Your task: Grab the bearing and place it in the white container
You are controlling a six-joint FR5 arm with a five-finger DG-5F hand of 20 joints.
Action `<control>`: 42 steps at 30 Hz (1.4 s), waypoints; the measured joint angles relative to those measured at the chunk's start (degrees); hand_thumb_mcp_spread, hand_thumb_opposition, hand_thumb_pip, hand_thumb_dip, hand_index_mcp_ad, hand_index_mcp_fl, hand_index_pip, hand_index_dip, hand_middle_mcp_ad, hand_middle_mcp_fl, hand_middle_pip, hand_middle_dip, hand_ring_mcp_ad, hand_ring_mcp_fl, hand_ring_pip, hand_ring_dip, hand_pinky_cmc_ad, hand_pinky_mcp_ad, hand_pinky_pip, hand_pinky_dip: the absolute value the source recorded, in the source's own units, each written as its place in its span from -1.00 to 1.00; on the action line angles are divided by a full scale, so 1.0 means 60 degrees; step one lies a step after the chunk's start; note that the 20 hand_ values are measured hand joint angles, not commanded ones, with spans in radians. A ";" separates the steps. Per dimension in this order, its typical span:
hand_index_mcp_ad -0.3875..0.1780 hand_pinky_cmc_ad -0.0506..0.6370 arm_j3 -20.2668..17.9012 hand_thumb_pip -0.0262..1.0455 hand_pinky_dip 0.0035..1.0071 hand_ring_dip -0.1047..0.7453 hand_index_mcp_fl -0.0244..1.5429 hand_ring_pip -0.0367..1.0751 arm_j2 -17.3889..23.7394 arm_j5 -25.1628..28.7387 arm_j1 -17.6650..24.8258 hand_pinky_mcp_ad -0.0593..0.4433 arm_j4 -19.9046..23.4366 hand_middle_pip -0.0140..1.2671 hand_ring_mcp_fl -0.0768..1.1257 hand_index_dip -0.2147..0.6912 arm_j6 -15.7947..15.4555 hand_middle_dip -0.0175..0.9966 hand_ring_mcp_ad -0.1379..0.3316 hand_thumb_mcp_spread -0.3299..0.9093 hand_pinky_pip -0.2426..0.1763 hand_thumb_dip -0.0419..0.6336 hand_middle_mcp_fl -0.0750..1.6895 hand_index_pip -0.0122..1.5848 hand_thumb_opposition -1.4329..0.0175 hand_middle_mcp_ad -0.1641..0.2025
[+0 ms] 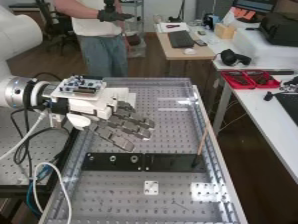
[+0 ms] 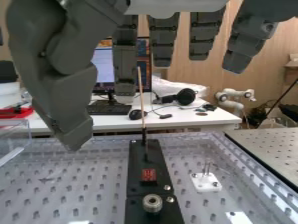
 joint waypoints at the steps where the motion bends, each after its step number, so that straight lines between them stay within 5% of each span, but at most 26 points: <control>1: 0.03 0.30 0.0062 0.19 -0.63 -0.58 -0.87 -0.79 -0.0074 -0.0140 -0.0070 0.49 -0.0018 -0.76 -0.88 -0.50 -0.0035 -0.65 0.38 0.08 -0.35 -0.30 -0.89 0.30 -0.17 0.35; 12: -0.12 0.30 0.0730 0.19 -0.66 -0.58 -0.90 -0.79 -0.0934 -0.1910 -0.0713 0.49 0.0015 -0.76 -0.88 -0.36 -0.0568 -0.65 0.38 0.15 -0.35 -0.17 -0.88 0.61 -0.21 0.36; 21: -0.15 0.30 0.1271 0.20 -0.66 -0.58 -0.92 -0.79 -0.1640 -0.2917 -0.1074 0.49 0.0036 -0.76 -0.88 -0.35 -0.0828 -0.65 0.35 0.19 -0.35 -0.13 -0.89 0.66 -0.26 0.32; 42: -0.19 0.30 0.2377 0.22 -0.66 -0.58 -0.94 -0.79 -0.2787 -0.3733 -0.1416 0.48 -0.0272 -0.76 -0.87 -0.32 -0.1087 -0.65 0.34 0.19 -0.35 -0.06 -0.89 0.72 -0.28 0.30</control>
